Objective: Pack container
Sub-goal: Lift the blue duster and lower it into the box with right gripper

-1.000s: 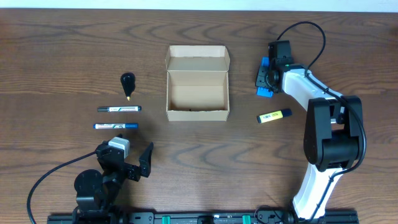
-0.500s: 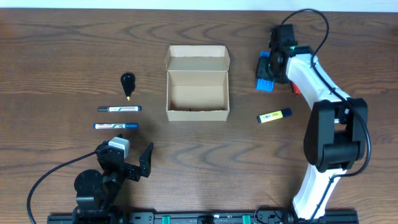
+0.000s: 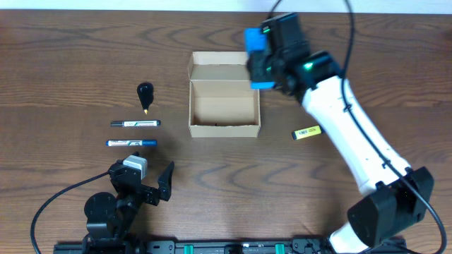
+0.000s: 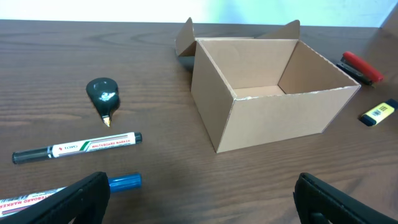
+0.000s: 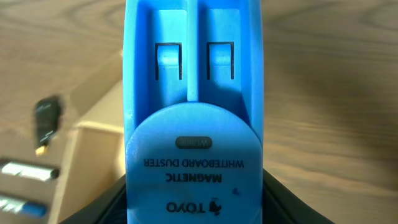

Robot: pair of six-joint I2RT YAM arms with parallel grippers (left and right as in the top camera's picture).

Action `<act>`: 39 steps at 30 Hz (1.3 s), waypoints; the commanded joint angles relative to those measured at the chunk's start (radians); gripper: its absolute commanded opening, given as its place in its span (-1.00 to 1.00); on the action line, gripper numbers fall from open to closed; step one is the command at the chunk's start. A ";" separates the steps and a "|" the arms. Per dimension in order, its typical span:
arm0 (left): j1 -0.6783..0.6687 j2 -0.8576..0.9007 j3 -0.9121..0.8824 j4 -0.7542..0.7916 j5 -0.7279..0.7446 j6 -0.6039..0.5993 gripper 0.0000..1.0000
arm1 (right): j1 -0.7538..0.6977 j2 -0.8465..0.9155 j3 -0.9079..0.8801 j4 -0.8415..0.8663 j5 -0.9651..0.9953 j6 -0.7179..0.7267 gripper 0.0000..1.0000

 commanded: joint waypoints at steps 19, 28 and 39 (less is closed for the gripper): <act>0.002 -0.008 -0.021 -0.003 0.018 0.000 0.91 | 0.209 0.178 0.010 -0.061 0.137 0.204 -0.21; 0.002 -0.008 -0.021 -0.003 0.018 0.000 0.91 | 0.205 0.180 0.010 -0.079 0.161 0.243 -0.21; 0.002 -0.008 -0.021 -0.003 0.018 0.000 0.91 | 0.220 0.180 0.010 -0.019 0.033 -0.342 -0.31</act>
